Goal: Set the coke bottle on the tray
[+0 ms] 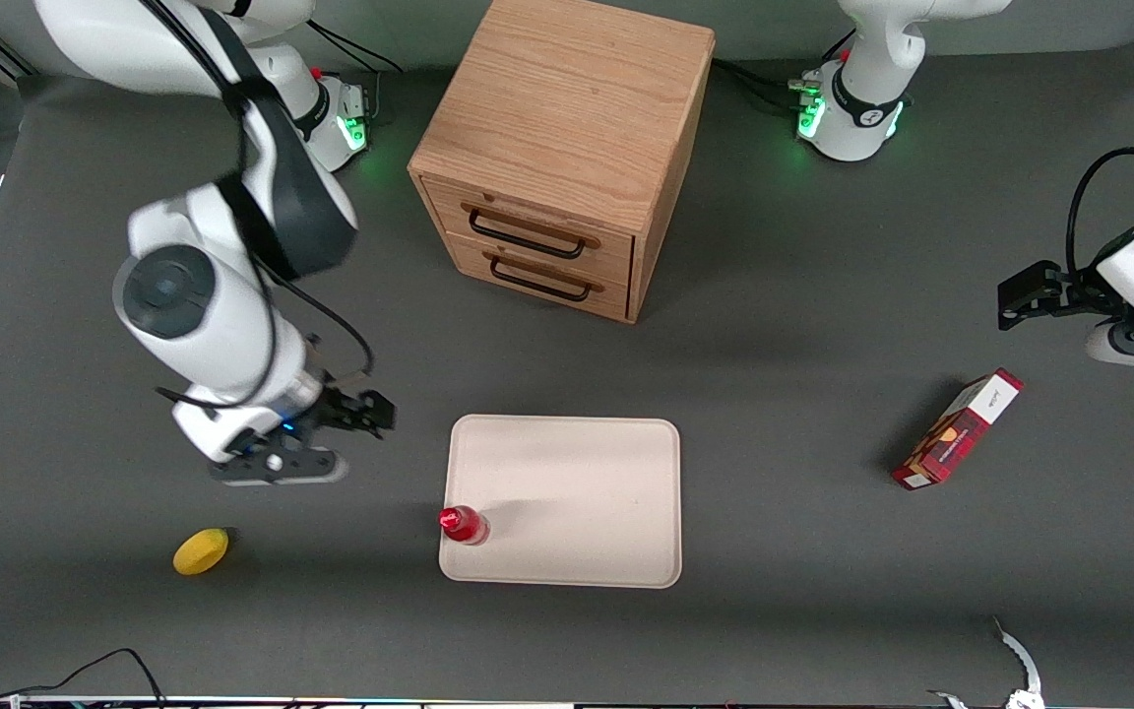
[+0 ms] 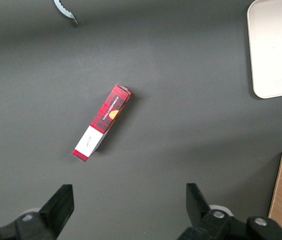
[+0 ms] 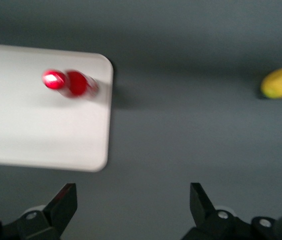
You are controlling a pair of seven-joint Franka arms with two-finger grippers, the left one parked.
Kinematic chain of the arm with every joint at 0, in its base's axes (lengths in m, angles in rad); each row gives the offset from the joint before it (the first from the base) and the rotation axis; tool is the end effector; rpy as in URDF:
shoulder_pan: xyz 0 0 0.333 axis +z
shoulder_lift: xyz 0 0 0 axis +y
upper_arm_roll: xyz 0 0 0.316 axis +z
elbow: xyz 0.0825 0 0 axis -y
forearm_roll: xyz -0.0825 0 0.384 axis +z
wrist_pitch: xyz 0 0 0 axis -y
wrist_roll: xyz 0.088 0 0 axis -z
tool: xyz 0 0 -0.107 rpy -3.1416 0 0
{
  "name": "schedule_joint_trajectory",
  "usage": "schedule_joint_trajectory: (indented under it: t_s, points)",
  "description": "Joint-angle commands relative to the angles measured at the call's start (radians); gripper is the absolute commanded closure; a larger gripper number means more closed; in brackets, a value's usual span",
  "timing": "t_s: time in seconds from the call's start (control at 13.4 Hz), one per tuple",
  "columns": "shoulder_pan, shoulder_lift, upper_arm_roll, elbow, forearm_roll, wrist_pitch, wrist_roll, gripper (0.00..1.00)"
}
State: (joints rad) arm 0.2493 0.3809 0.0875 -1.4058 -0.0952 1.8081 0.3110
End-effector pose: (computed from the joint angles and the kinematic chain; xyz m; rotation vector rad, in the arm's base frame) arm 0.6445 0.2074 0.4898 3.0904 0.0626 0.0632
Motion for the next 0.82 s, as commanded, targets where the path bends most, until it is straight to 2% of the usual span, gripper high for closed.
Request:
schedule_joint_trajectory:
  t_s: [0.0, 0.15, 0.45, 0.74]
  points:
    - [-0.128, -0.204, 0.029, -0.181, 0.038, -0.048, -0.143, 0.00]
    - [-0.195, -0.285, 0.029, -0.241, 0.061, -0.059, -0.174, 0.00]
    - [-0.281, -0.292, 0.028, -0.185, 0.063, -0.144, -0.245, 0.00]
    - [-0.288, -0.277, 0.026, -0.118, 0.066, -0.187, -0.239, 0.00]
